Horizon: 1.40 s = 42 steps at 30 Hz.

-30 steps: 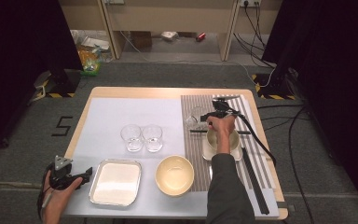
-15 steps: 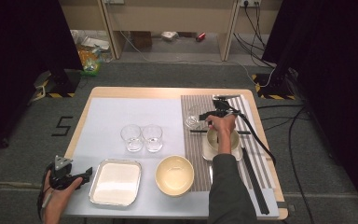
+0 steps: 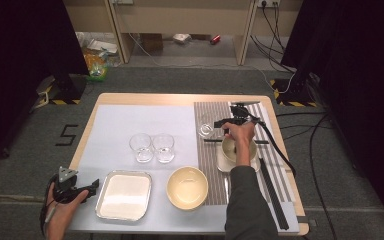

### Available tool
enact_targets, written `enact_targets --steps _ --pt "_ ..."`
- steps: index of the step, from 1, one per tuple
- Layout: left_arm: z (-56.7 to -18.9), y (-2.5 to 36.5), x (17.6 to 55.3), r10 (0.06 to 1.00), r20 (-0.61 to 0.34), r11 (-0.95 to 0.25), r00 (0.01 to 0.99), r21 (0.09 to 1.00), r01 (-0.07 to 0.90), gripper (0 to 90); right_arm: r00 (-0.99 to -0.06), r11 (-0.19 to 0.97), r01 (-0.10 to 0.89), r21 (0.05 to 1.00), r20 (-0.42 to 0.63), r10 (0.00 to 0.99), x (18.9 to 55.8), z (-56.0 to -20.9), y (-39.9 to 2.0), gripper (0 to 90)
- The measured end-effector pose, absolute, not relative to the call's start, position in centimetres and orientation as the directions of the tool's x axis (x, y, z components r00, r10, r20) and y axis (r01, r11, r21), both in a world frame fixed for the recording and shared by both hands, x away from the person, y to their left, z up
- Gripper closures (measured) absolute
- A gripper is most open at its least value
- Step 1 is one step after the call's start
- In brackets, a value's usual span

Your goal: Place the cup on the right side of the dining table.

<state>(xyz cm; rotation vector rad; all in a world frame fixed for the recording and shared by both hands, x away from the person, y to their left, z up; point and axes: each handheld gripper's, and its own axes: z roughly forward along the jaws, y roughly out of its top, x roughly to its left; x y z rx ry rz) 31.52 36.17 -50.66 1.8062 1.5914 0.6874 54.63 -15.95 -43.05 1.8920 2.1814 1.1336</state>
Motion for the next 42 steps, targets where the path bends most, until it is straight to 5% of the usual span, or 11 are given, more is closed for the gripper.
enact_targets --steps 42 --pt "-50.7 36.2 31.5 0.990 -0.021 -0.075 0.136 0.744 0.664 13.7 -0.343 0.060 0.807 0.587 0.383 0.858 52.4 -39.2 -19.7 28.3"
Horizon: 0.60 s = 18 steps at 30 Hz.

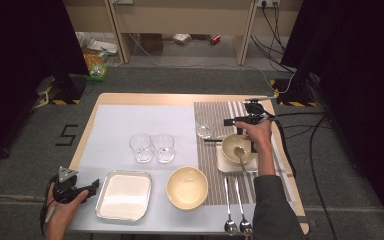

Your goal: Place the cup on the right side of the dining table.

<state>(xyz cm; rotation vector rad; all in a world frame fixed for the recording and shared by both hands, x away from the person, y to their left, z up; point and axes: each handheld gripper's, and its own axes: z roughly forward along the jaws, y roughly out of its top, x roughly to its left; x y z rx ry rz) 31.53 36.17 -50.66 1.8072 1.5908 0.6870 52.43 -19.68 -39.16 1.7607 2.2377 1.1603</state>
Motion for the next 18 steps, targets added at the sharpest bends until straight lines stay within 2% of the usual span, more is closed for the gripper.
enact_targets --steps 10,18 --pt "-50.7 36.2 31.5 0.990 -0.021 -0.075 0.136 0.745 0.663 13.7 -0.341 0.069 0.800 0.596 0.357 0.869 51.1 -38.6 -21.9 19.8" --pt "-50.7 36.2 31.5 0.990 -0.021 -0.075 0.136 0.744 0.663 13.7 -0.364 0.095 0.787 0.609 0.334 0.870 49.7 -38.1 -23.2 18.3"
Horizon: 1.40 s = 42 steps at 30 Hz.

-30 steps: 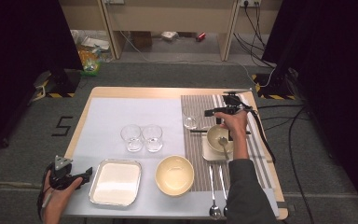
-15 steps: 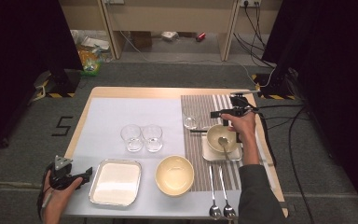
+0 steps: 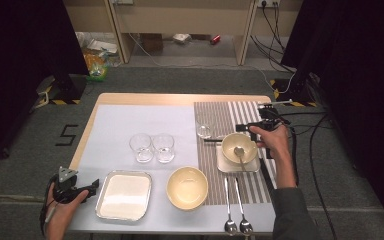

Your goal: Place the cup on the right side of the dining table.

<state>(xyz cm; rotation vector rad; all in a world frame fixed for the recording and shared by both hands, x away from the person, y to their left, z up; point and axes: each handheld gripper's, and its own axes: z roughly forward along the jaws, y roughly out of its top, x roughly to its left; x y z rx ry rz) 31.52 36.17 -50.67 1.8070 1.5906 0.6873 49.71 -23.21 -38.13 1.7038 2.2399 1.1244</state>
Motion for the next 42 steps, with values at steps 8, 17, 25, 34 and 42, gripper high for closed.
enact_targets --steps 8,17,25,34,42 --pt "-50.7 36.2 31.5 0.990 -0.021 -0.075 0.136 0.745 0.663 13.7 -0.374 0.110 0.782 0.613 0.320 0.870 48.3 -38.4 -24.7 17.9" --pt "-50.7 36.2 31.5 0.991 -0.022 -0.074 0.136 0.745 0.663 13.7 -0.388 0.134 0.778 0.614 0.300 0.872 46.2 -38.7 -26.4 17.5" --pt "-50.7 36.2 31.5 0.991 -0.023 -0.072 0.134 0.746 0.662 13.7 -0.409 0.153 0.760 0.632 0.282 0.868 44.4 -38.7 -27.5 17.7" --pt "-50.7 36.2 31.5 0.991 -0.021 -0.074 0.135 0.746 0.662 13.7 -0.416 0.173 0.751 0.637 0.253 0.873 42.6 -39.5 -28.4 18.0" --pt "-50.7 36.2 31.5 0.991 -0.021 -0.074 0.135 0.746 0.662 13.7 -0.439 0.201 0.731 0.652 0.225 0.870 40.9 -40.3 -28.8 18.8"
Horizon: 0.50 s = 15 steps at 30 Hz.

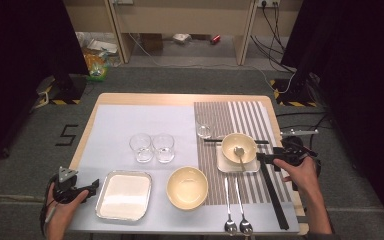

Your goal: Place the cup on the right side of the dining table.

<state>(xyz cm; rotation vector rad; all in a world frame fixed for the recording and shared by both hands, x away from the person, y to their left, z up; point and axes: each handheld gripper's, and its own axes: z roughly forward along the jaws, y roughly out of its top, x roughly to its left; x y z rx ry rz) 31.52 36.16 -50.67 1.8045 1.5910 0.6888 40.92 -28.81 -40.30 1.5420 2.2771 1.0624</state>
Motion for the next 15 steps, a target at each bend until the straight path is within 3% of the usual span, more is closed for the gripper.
enact_targets --steps 15 --pt "-50.7 36.2 31.5 0.991 -0.022 -0.072 0.134 0.746 0.662 13.7 -0.444 0.217 0.729 0.649 0.208 0.872 38.7 -42.1 -29.1 18.8"
